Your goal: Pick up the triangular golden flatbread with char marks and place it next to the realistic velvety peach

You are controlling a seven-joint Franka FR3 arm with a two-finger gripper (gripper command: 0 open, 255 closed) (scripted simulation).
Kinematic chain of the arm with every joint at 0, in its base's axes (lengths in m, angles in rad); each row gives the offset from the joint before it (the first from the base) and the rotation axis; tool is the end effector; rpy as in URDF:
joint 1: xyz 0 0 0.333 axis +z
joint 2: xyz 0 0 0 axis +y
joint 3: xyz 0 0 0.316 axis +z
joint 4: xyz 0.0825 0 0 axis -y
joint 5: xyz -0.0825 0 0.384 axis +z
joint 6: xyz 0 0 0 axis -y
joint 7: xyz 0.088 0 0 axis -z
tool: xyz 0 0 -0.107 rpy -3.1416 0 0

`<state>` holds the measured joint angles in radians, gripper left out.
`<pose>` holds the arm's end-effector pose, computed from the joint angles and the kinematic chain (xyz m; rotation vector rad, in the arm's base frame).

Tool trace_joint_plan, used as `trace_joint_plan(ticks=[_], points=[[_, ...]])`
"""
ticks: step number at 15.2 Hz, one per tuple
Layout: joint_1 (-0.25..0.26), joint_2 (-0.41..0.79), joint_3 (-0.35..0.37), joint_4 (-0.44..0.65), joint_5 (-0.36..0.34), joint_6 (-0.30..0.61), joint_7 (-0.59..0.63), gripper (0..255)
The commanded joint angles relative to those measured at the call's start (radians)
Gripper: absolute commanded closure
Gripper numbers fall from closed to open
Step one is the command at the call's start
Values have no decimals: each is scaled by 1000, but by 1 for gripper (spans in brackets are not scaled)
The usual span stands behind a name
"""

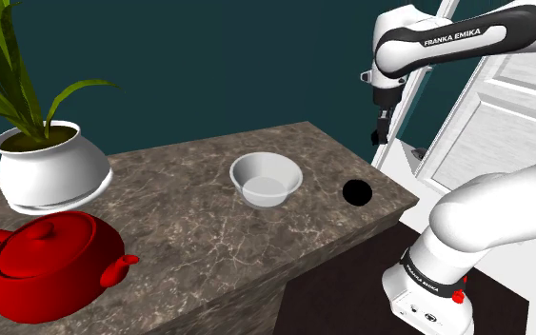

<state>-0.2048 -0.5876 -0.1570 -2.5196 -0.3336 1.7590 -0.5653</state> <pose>0.3196 -0.1543 0.4622 2.9406 0.4883 -0.3864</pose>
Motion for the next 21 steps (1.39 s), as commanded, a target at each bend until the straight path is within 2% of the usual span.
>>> trace_joint_plan(ticks=[1,21], points=[[-3,5,-6,-21,-6,27,2,255],[-15,139,-41,-200,-57,333,71,255]])
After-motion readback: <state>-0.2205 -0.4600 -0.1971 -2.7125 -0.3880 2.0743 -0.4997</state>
